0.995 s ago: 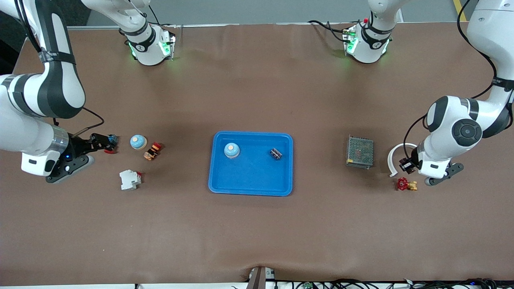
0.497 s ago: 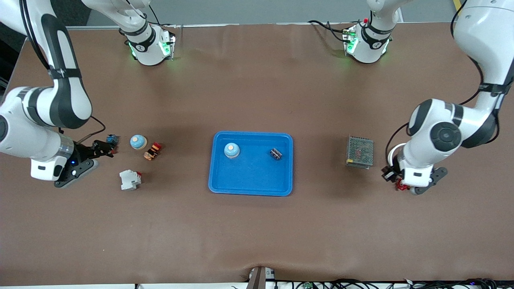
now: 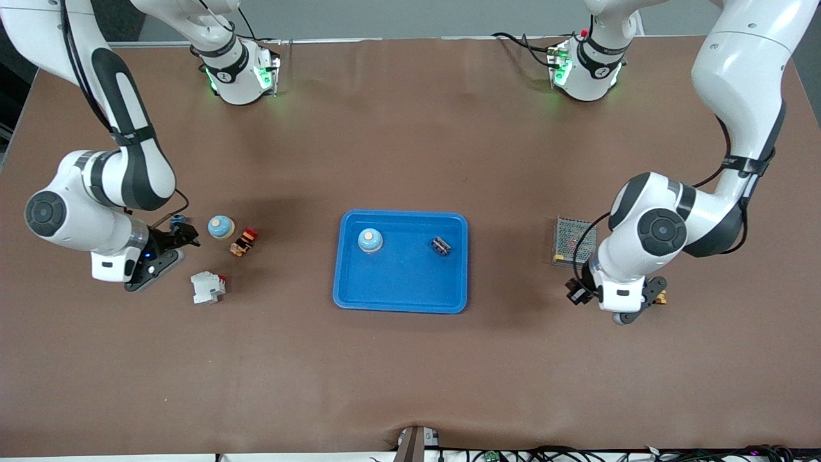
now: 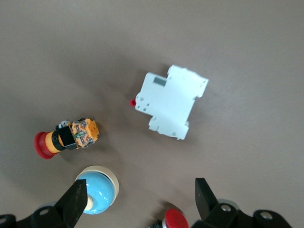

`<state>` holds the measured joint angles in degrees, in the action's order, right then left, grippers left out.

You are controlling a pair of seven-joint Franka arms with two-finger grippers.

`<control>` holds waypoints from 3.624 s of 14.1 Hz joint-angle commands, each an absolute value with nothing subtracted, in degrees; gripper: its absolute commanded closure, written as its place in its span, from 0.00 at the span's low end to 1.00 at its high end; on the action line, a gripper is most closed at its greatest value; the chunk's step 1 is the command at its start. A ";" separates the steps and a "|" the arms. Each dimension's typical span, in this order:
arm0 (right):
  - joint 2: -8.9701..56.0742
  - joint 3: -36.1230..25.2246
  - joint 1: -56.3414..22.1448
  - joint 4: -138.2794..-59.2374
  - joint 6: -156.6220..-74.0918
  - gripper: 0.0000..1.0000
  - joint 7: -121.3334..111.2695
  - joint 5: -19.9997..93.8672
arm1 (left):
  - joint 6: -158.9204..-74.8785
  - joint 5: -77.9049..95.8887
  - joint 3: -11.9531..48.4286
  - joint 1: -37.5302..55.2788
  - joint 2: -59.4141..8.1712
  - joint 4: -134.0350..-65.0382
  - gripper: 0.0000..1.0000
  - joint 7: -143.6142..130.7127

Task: Place electrolytic capacitor and blue bell in tray
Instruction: 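Grasp the second blue bell with the right gripper while the left gripper lifts, then carry the tall capacitor into the tray and open the left gripper, then withdraw the left gripper to rest while the right gripper lifts the bell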

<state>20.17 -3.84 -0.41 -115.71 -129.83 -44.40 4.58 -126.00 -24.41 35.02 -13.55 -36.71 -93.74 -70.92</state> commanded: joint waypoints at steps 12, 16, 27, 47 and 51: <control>18.46 -3.08 -1.05 -128.13 -137.02 0.00 -45.09 4.39 | -131.20 -23.38 30.43 10.26 -47.63 -79.19 1.00 -106.93; 17.84 -3.08 -2.37 -130.07 -137.11 0.00 -44.82 5.10 | -137.71 -23.20 21.64 19.75 -49.91 -78.14 1.00 -115.56; 17.84 -3.08 -3.16 -135.26 -143.95 0.00 -44.91 5.19 | -137.73 -23.20 17.75 24.26 -53.18 -76.82 0.00 -117.51; 18.11 -3.08 -2.99 -136.58 -145.99 0.56 -44.74 5.27 | -105.93 -16.44 19.07 5.02 -27.52 -76.99 0.00 -61.29; 17.58 -3.08 -2.99 -135.88 -145.11 0.57 -44.74 5.27 | -99.69 -13.63 19.07 -1.04 -22.78 -77.25 0.00 -44.16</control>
